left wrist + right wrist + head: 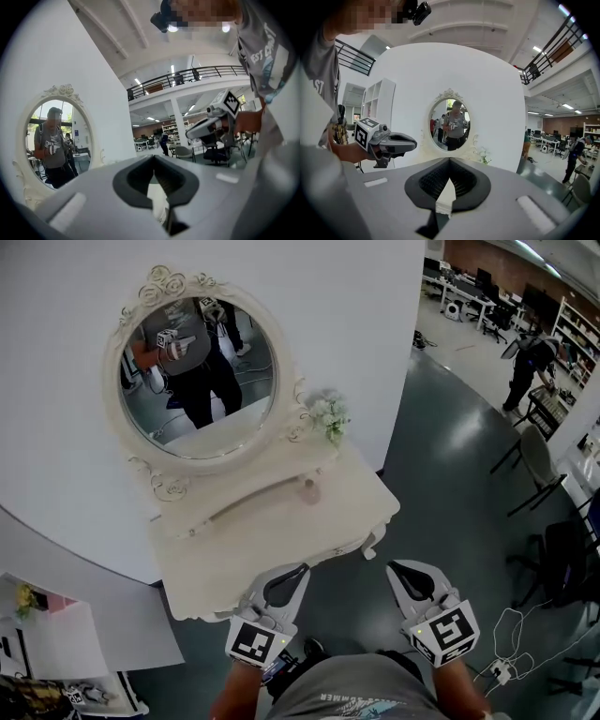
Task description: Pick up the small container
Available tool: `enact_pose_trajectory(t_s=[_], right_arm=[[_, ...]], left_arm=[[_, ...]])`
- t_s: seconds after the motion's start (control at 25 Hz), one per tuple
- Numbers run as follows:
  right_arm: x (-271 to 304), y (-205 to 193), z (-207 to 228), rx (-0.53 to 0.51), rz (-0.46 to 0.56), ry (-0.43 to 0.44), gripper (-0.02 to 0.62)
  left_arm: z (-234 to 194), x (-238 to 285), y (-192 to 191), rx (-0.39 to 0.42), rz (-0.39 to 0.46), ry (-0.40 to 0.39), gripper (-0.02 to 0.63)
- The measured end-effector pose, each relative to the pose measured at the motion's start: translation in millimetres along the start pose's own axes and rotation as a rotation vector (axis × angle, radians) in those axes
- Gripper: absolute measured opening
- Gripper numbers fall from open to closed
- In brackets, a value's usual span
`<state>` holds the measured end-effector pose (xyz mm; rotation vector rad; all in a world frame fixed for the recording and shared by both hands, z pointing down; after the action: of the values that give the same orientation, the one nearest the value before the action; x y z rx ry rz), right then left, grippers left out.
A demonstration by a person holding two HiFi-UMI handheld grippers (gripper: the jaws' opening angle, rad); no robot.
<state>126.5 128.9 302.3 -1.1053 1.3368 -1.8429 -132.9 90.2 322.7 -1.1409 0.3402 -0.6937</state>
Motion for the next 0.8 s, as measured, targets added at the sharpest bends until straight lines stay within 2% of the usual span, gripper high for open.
enact_pose_trajectory(t_s=[0.2,0.4,0.64,0.8], right_arm=[[30,7,-22,-0.018,-0.015,-0.01,0.002],[55,15,-22,-0.037,-0.024,0.016,0.002],[100,17,7,-0.041,-0.041,0.133,0.002],[127,27,37,-0.04,-0.028,0.227,0.002]], left_arm=[[-31,-7,-20,-0.008,0.023,-0.011,0.003],[-48,-13,-33,-0.039,-0.001,0.034,0.003],[-58,2,-44,-0.028,-0.082,0.117,0.003],[-55,17,-38,-0.023,-0.144,0.191,0.003]])
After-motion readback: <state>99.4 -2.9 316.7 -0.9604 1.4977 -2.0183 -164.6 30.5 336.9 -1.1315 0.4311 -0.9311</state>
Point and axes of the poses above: the fingertips, and each gripper's own axes: x forward along the fingers, z to its right, y out of its top, the point moved 10 cm from there along -x, backward along the fingers, and after that the axes turned 13 degrees about x, right-handed, at the moved point
